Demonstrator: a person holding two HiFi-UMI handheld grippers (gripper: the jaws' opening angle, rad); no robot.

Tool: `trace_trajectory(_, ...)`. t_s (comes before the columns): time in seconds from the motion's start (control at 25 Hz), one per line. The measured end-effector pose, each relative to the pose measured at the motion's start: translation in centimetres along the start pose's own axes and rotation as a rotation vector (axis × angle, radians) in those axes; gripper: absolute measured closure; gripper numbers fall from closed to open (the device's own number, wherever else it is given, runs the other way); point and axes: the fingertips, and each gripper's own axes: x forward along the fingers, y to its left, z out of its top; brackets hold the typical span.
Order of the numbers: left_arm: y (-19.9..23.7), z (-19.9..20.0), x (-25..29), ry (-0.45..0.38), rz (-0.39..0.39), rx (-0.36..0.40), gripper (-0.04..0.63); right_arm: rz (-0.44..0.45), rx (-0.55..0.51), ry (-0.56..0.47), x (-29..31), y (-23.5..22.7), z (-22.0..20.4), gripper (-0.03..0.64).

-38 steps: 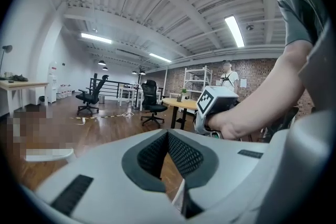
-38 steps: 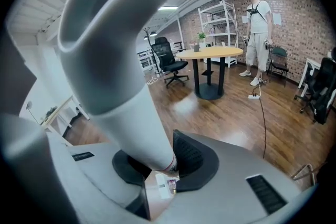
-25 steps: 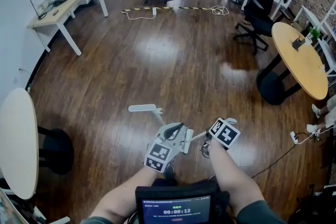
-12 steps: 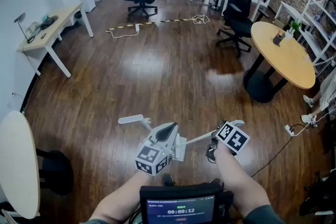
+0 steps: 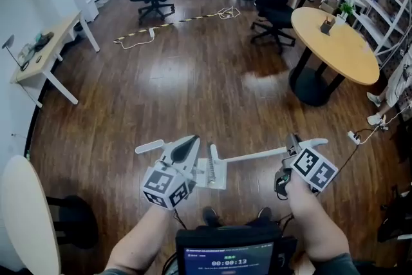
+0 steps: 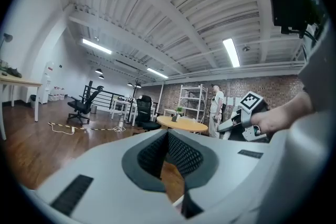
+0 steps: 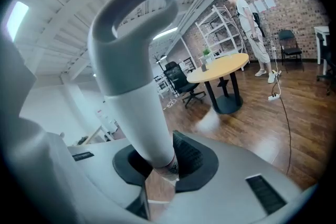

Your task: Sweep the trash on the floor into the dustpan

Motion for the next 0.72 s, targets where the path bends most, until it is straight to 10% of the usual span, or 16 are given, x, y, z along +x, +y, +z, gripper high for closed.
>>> trace_trajectory(0.72, -13.2, -3.6, 14.4, 0.051, -0.034, 0.036, 0.580, 0.042, -0.272, -0.138, -1.7, -16.4, 12.9, 0.528)
